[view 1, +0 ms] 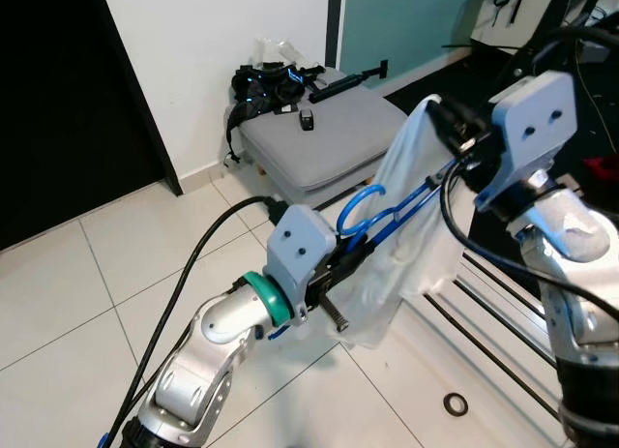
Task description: Hang hanger
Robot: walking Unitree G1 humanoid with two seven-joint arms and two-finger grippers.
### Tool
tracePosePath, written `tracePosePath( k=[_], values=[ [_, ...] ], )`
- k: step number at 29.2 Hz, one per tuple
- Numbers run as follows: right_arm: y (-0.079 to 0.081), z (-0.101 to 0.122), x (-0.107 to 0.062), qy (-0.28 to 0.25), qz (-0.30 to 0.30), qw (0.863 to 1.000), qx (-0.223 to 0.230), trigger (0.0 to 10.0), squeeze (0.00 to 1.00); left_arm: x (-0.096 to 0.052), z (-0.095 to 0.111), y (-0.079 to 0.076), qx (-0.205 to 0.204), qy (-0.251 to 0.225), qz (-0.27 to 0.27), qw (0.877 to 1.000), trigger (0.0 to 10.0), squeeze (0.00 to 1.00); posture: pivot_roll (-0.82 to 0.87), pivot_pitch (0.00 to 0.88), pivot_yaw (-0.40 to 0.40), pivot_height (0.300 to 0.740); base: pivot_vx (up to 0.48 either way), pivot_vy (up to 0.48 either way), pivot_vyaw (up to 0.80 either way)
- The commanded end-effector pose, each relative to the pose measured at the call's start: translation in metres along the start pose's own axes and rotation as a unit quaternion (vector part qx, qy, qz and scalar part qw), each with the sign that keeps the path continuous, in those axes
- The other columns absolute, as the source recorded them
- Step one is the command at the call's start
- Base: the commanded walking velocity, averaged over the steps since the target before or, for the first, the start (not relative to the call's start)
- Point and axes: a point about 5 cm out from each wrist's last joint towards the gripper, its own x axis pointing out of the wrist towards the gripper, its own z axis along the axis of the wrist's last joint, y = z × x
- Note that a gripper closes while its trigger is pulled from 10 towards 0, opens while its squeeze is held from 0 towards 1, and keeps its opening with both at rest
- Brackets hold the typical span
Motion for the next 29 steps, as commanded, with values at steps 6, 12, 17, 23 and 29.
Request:
tracePosePath(
  k=[6, 12, 17, 23, 29],
  values=[
    [0.029, 0.005, 0.001, -0.002, 0.055, 0.999, -0.002, 0.0, 0.0, 0.006, 0.0, -0.003, 0.005, -0.006, -0.013, 1.0, 10.0, 0.0, -0.16, 0.211, 0.11, 0.74, 0.0, 0.0, 0.0],
    [-0.021, 0.006, -0.01, 0.022, -0.049, 0.995, -0.081, 0.0, 0.0, -0.001, -0.003, 0.001, 0.003, 0.003, -0.007, 1.0, 10.0, 0.0, -0.17, 0.213, 0.11, 0.74, 0.0, 0.0, 0.0],
    [-0.017, 0.017, -0.018, 0.01, -0.005, 0.999, -0.053, 0.0, 0.0, -0.003, -0.006, -0.001, -0.003, 0.007, -0.002, 1.0, 10.0, 0.0, -0.16, 0.213, 0.105, 0.74, 0.0, 0.0, 0.0],
    [0.035, 0.02, -0.043, 0.016, 0.185, 0.982, 0.033, 0.0, 0.0, 0.001, -0.006, 0.002, -0.001, 0.005, 0.006, 1.0, 10.0, 0.0, -0.16, 0.209, 0.107, 0.74, 0.0, 0.0, 0.0],
    [0.041, 0.01, -0.059, 0.065, 0.248, 0.966, 0.027, 0.0, 0.0, 0.001, -0.007, 0.003, 0.0, 0.005, 0.006, 1.0, 10.0, 0.0, -0.16, 0.205, 0.113, 0.74, 0.0, 0.0, 0.0]
  ],
)
